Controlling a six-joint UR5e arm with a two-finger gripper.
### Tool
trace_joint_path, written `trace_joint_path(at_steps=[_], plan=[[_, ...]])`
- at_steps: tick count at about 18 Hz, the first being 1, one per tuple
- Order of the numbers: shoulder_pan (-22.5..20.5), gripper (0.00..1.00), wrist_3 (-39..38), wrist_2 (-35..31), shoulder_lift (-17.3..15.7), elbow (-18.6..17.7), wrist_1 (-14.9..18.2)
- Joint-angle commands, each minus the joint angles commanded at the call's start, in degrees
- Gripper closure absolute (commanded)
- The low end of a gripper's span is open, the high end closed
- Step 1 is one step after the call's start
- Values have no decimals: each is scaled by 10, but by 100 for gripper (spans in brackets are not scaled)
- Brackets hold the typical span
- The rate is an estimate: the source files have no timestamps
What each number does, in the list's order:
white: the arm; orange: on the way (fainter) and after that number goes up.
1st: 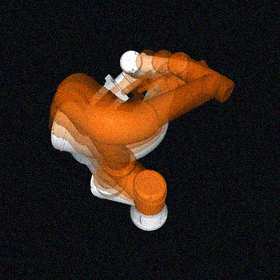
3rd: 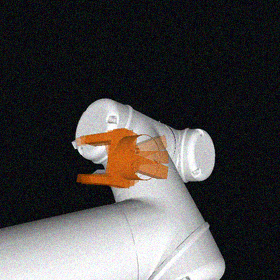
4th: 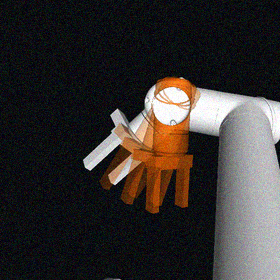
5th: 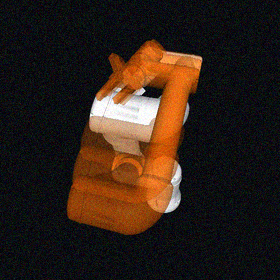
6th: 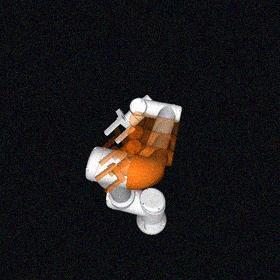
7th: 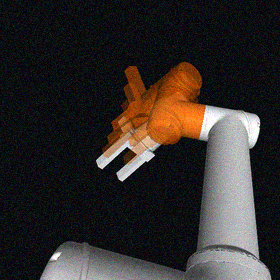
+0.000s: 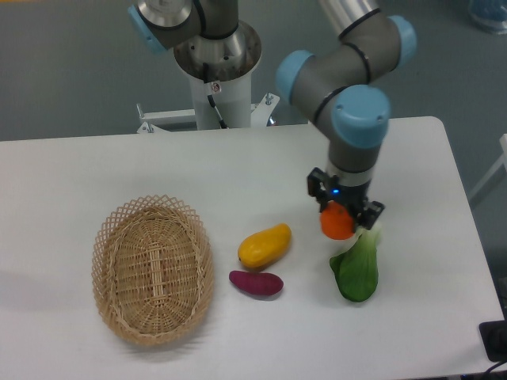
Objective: Place the orange in the basket
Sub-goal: 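Carry the orange over the mango toward the wicker basket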
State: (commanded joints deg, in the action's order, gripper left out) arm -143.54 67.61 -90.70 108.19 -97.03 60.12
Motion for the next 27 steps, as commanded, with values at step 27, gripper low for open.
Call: trace_joint_path(at_steps=[27], plan=[[191, 48, -168, 110, 24, -15, -38]])
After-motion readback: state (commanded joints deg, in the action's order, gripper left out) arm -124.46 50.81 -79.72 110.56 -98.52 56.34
